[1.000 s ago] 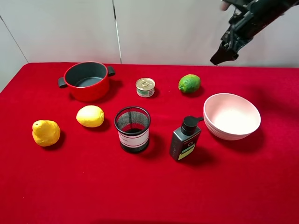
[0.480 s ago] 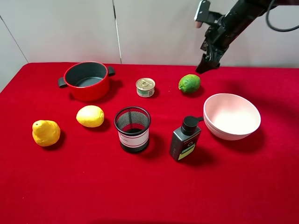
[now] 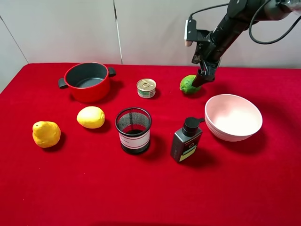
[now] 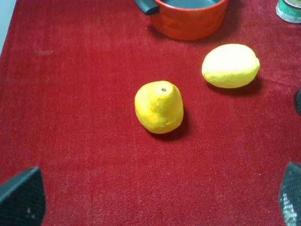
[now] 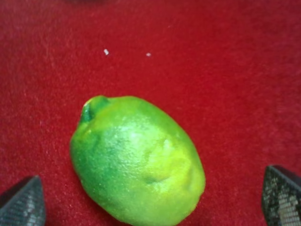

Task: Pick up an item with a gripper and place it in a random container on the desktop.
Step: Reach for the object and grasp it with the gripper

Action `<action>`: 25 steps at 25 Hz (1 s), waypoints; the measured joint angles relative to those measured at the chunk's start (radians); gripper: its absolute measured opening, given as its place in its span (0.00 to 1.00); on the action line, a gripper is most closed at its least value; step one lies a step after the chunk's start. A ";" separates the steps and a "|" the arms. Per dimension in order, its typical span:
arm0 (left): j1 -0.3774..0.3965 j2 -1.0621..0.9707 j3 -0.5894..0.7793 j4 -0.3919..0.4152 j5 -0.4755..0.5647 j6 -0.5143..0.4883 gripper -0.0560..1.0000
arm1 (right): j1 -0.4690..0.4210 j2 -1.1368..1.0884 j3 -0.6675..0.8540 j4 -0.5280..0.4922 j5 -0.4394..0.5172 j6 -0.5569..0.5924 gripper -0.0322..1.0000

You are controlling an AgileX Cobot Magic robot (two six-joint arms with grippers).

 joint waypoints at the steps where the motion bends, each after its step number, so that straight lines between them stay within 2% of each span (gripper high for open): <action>1: 0.000 0.000 0.000 0.000 0.000 0.000 1.00 | 0.001 0.005 -0.001 -0.005 0.000 -0.003 0.70; 10: 0.000 0.000 0.000 0.000 0.000 0.000 1.00 | 0.006 0.067 -0.009 -0.027 -0.006 -0.044 0.70; 18: 0.000 0.000 0.000 0.000 0.000 0.000 1.00 | 0.006 0.084 -0.011 -0.029 -0.061 -0.086 0.70; 25: 0.000 0.000 0.000 0.000 0.000 0.000 1.00 | 0.006 0.087 -0.011 -0.029 -0.068 -0.105 0.70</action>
